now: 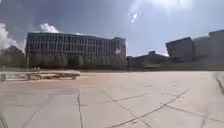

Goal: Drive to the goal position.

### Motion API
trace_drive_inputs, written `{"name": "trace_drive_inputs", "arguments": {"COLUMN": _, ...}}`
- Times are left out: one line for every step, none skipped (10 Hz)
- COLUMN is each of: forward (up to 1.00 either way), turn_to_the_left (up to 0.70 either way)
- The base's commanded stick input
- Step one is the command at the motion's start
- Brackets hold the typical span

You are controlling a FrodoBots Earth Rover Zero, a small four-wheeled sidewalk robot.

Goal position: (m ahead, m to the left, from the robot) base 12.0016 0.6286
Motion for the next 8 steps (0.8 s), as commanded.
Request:
{"name": "trace_drive_inputs", "arguments": {"forward": 1.0, "turn_to_the_left": -0.27}}
{"name": "trace_drive_inputs", "arguments": {"forward": 1.0, "turn_to_the_left": -0.16}}
{"name": "trace_drive_inputs", "arguments": {"forward": 1.0, "turn_to_the_left": 0.0}}
{"name": "trace_drive_inputs", "arguments": {"forward": 1.0, "turn_to_the_left": 0.0}}
{"name": "trace_drive_inputs", "arguments": {"forward": 1.0, "turn_to_the_left": 0.0}}
{"name": "trace_drive_inputs", "arguments": {"forward": 1.0, "turn_to_the_left": 0.0}}
{"name": "trace_drive_inputs", "arguments": {"forward": 1.0, "turn_to_the_left": 0.0}}
{"name": "trace_drive_inputs", "arguments": {"forward": 1.0, "turn_to_the_left": 0.0}}
